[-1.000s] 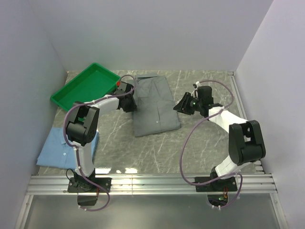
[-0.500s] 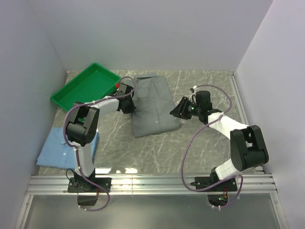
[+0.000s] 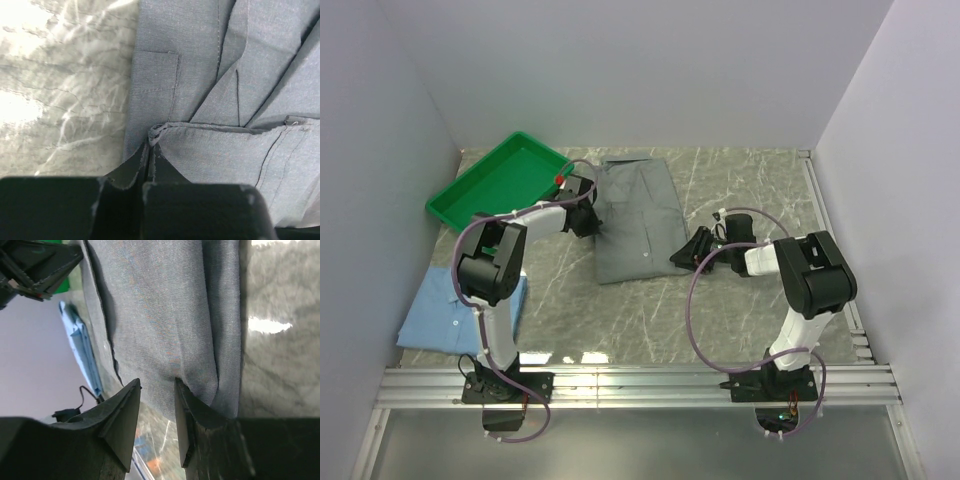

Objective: Fold and stack the long sleeve shirts
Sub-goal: Fold the shirt

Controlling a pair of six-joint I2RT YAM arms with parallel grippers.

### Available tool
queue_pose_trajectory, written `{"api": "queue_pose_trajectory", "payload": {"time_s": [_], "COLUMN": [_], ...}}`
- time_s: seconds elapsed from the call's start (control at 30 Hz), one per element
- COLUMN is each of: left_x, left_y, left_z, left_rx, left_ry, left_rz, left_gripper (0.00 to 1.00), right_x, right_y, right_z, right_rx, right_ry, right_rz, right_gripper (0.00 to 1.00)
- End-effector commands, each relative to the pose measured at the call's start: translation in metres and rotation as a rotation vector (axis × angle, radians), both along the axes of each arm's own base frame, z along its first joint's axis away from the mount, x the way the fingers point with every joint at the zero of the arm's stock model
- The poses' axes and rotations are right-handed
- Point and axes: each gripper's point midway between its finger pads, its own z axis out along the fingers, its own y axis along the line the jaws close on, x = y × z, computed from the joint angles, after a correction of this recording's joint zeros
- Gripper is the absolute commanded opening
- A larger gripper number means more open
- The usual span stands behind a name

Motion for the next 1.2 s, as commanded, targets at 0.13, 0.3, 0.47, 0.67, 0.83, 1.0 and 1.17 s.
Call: {"api": "queue_pose_trajectory", "payload": {"time_s": [0.13, 0.3, 0.47, 0.67, 0.83, 1.0, 1.17], "left_x": [-0.008, -0.021, -0.04, -0.079, -0.12, -0.139, -0.158], "left_y": [0.021, 0.02, 0.013, -0.063, -0.099, -0.078, -0.067], "left_z": [0.007, 0.056, 0.107, 0.119, 0.067, 0.017, -0.017], "left_rx": [0.005, -0.043, -0.087, -0.288, -0.368, -0.324, -0.315], "left_ry": [0.006, -0.057, -0.145, -0.16, -0.024, 0.059, 0.139], "left_rz": [0.06, 0.053, 0.027, -0.188, -0.316, -0.279, -0.261], "left_gripper": [0.09, 0.54, 0.84, 0.75, 0.53, 0.44, 0.43], "right_x": [0.002, 0.005, 0.007, 0.009, 0.011, 0.015, 0.017], "right_y": [-0.009, -0.012, -0.011, -0.009, -0.011, -0.013, -0.011], "right_z": [-0.013, -0.005, 0.002, 0.005, 0.003, -0.001, 0.015], "right_rx": [-0.064, -0.093, -0.102, -0.106, -0.123, -0.156, -0.168], "right_ry": [0.002, -0.035, -0.05, -0.061, -0.065, -0.076, -0.087], "right_rz": [-0.023, -0.012, -0.006, 0.002, 0.001, 0.006, 0.023], "right_gripper": [0.42, 0.42, 0.41, 0.41, 0.41, 0.41, 0.41]}}
